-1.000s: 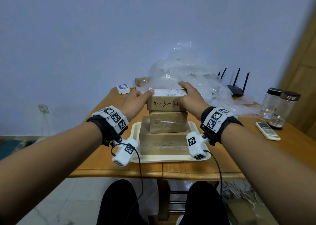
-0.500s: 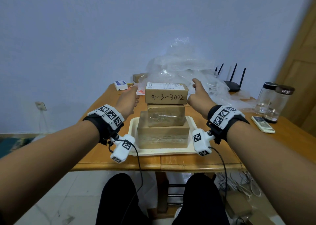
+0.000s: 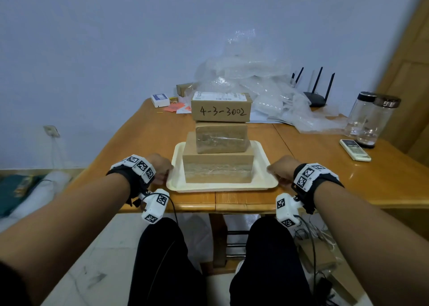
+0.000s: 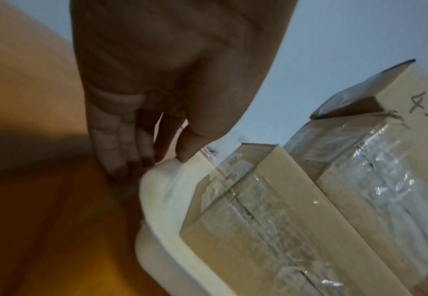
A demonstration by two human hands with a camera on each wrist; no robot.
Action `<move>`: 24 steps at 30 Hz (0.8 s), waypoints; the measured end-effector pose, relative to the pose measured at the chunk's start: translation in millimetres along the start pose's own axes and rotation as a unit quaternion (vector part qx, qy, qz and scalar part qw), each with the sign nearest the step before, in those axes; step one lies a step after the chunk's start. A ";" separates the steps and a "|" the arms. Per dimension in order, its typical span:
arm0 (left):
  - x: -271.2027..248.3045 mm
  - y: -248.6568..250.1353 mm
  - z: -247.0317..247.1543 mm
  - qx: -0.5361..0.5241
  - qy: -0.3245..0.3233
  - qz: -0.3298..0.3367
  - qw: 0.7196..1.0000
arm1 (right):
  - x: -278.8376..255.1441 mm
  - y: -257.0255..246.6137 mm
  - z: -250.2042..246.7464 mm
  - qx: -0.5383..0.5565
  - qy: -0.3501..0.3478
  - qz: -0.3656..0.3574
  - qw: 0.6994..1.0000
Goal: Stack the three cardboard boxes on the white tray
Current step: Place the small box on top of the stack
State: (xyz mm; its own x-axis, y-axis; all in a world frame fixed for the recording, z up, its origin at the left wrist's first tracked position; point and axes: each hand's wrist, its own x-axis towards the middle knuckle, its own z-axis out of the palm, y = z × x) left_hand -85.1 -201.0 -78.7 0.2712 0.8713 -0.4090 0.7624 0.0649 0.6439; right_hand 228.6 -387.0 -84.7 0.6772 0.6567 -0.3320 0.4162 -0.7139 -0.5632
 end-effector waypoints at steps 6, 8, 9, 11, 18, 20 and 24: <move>18.6 1.2 11.3 -0.049 0.060 -0.013 0.997 | 14.0 1.6 12.9 -0.068 0.042 -0.007 0.997; 23.5 4.1 15.5 -0.063 0.065 -0.007 0.996 | 20.3 0.4 11.9 -0.081 0.054 -0.002 0.995; 25.4 6.9 16.9 -0.071 0.067 -0.003 0.995 | 23.5 -0.4 10.4 -0.088 0.059 -0.001 0.994; 31.4 14.8 19.6 -0.084 0.068 -0.001 0.994 | 31.0 -1.3 5.9 -0.093 0.066 0.002 0.993; 47.1 47.2 24.9 -0.109 0.052 0.006 0.993 | 59.7 -2.2 -10.0 -0.107 0.082 0.015 0.991; 51.4 52.3 26.6 -0.106 0.051 0.007 0.993 | 65.6 -2.3 -11.1 -0.098 0.084 0.015 0.992; 58.1 57.2 30.6 -0.077 0.053 0.007 0.996 | 74.5 -2.8 -9.5 -0.073 0.081 0.012 0.994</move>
State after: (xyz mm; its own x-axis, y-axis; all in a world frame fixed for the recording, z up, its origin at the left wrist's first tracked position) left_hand -7.8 -161.5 -85.4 0.2124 0.9185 -0.3336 0.6578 0.1181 0.7439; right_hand 283.7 -338.5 -100.7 0.7712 0.6003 -0.2117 0.4744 -0.7638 -0.4377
